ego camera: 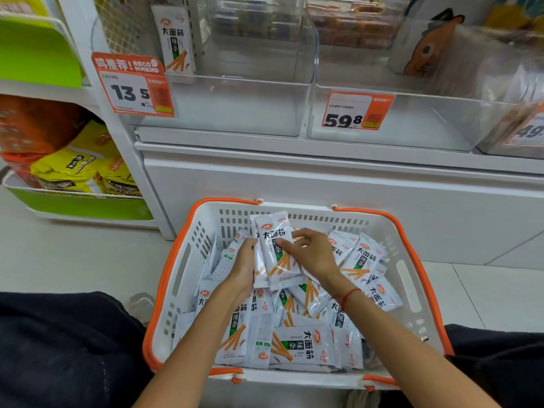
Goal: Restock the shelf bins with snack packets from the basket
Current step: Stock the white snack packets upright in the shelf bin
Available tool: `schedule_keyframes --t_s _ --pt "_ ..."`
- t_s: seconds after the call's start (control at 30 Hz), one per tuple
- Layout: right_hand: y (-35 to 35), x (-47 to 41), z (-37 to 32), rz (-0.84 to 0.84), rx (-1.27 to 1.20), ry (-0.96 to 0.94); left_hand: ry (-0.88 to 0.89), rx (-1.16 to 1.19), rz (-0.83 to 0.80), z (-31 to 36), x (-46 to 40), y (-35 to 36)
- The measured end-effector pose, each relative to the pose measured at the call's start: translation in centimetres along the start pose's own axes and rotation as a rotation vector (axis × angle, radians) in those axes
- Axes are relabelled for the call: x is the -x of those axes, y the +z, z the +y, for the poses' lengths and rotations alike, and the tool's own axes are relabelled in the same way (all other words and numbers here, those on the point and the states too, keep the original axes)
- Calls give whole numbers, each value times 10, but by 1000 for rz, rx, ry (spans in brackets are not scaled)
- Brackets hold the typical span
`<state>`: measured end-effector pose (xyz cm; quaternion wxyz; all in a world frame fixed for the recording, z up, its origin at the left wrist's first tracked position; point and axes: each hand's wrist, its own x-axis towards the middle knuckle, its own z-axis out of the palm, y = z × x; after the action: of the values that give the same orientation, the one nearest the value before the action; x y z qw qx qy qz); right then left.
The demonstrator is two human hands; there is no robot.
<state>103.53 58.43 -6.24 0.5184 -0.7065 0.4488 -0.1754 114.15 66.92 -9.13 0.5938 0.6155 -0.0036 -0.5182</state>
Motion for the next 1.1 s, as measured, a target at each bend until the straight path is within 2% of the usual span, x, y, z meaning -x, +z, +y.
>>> schedule_keyframes --t_s 0.13,0.3,0.53,0.67,0.8,0.87,0.93,1.1 --pt "17 1 -2 121 -31 -80 15 38 -53 7 11 2" --pt "15 2 -25 99 -41 -57 138 24 -58 28 32 5" --pt "15 -1 -118 -211 -39 -176 405 52 -22 94 66 7" --pt "-1 4 -179 -307 11 -286 496 61 -95 145 79 0" --pt "-7 1 -236 -321 13 -383 619 -103 -57 212 97 -8" --pt "-7 -9 -262 -329 -45 -323 648 -248 -41 248 105 -17" --pt "-6 -24 -287 -363 -115 -194 581 -351 -44 282 112 -25" --pt "-1 -75 -337 -561 -235 2 475 -551 0 355 112 -36"
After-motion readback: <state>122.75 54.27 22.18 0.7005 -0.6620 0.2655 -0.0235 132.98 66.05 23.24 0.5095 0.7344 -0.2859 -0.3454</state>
